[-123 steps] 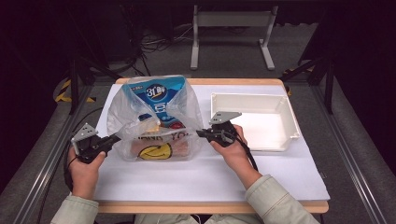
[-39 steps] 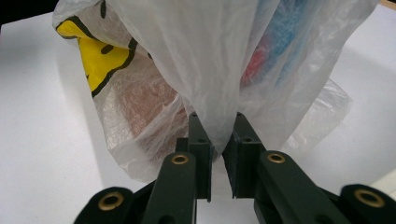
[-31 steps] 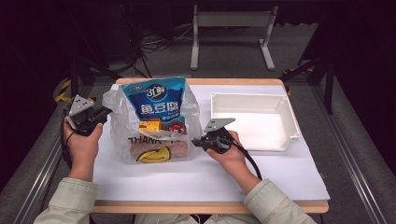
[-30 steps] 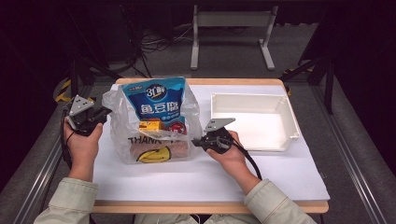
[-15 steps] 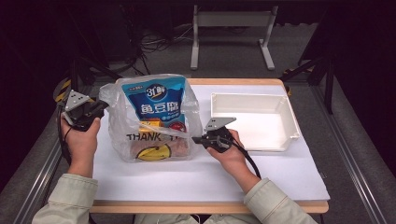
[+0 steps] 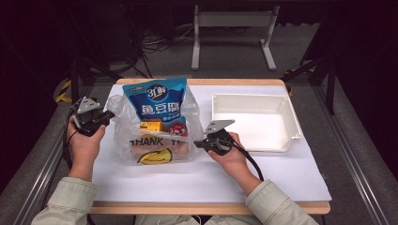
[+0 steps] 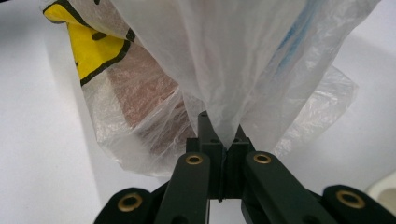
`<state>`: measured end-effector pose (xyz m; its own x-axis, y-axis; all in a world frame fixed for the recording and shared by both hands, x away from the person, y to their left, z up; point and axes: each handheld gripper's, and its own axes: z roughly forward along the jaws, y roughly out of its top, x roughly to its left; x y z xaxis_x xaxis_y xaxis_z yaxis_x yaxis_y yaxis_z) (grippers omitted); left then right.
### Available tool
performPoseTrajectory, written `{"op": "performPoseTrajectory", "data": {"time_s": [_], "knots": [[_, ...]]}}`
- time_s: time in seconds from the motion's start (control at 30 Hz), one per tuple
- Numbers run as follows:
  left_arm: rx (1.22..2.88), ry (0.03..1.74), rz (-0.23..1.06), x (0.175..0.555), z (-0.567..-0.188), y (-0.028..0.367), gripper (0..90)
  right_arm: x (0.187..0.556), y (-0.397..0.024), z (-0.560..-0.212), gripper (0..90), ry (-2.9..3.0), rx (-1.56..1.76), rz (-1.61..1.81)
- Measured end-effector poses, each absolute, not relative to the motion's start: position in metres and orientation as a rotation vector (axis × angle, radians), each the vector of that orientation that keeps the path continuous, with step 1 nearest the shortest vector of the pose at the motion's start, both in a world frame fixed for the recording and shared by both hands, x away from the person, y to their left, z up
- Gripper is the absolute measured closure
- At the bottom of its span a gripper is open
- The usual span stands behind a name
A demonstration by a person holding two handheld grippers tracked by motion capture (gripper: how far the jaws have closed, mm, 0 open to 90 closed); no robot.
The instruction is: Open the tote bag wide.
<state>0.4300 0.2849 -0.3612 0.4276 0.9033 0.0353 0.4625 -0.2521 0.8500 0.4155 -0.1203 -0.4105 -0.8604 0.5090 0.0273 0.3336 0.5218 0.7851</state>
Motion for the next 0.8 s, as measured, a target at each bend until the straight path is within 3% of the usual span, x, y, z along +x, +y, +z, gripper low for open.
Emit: {"op": "performPoseTrajectory", "data": {"time_s": [0.23, 0.8], "knots": [[1.937, 1.149, 0.702, 0.421, -0.37, 0.283, 89.3, 0.409, -0.123, -0.417, 90.0, 2.578, 0.714, 1.239], [1.958, 1.205, 0.518, 0.414, -0.409, 0.29, 89.3, 0.398, -0.125, -0.429, 90.0, 2.635, 0.711, 1.209]]}}
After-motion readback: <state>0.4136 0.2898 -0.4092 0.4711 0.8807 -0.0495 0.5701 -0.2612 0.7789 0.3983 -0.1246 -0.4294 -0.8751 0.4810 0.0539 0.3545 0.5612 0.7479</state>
